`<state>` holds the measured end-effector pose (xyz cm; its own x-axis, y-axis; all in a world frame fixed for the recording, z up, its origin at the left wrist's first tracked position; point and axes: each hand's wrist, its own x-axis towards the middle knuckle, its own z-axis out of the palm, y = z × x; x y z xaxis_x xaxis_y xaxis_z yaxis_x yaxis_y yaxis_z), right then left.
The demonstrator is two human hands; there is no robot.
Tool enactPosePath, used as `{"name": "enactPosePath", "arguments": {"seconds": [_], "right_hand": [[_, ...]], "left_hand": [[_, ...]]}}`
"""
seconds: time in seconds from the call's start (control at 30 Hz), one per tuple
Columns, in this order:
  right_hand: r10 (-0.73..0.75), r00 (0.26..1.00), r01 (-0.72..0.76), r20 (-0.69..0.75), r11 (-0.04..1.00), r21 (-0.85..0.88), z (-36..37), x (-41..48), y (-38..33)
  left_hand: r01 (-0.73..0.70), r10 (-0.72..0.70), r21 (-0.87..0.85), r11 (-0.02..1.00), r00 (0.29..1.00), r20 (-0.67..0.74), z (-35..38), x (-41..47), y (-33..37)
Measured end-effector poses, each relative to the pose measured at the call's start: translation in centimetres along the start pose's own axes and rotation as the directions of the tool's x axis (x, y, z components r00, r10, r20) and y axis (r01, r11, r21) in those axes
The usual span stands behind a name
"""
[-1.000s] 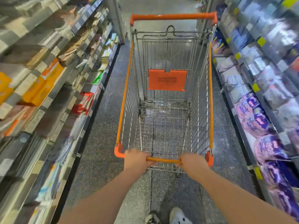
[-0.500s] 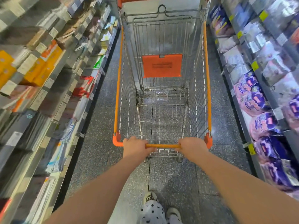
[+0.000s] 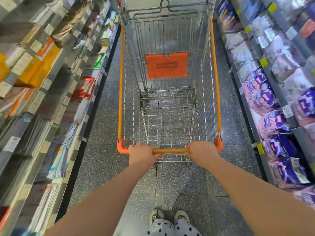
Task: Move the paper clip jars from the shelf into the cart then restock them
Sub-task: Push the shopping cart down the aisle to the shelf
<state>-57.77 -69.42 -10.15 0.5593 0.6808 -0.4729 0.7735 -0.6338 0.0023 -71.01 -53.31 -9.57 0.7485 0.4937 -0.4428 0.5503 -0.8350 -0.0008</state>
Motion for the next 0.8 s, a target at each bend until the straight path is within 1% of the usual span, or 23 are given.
{"name": "enactPosePath", "arguments": {"seconds": [0.17, 0.53, 0.63, 0.73, 0.8], "right_hand": [[0.014, 0.998, -0.015, 0.059, 1.000, 0.022, 0.0, 0.0, -0.2], [-0.011, 0.999, 0.009, 0.037, 0.999, 0.046, 0.0, -0.4, -2.2], [-0.006, 0.998, 0.002, 0.059, 0.997, 0.073, 0.0, -0.5, -2.3], [0.006, 0.990, -0.019, 0.138, 0.996, 0.089, -0.6, -0.7, -2.4], [-0.008, 0.987, -0.009, 0.163, 0.994, 0.105, -0.9, -0.8, -2.5]], "left_hand": [[0.001, -0.001, 0.005, 1.000, 1.000, -0.005, 0.2, 0.0, -0.1], [-0.018, 0.018, -0.003, 1.000, 0.999, 0.035, 0.0, -0.7, -2.1], [-0.033, 0.035, -0.022, 0.999, 0.997, 0.067, -0.1, -0.8, -2.2], [-0.072, 0.075, -0.034, 0.997, 0.990, 0.123, -0.6, -0.9, -2.5], [-0.095, 0.109, -0.086, 0.992, 0.979, 0.170, -1.0, -0.9, -2.9]]}}
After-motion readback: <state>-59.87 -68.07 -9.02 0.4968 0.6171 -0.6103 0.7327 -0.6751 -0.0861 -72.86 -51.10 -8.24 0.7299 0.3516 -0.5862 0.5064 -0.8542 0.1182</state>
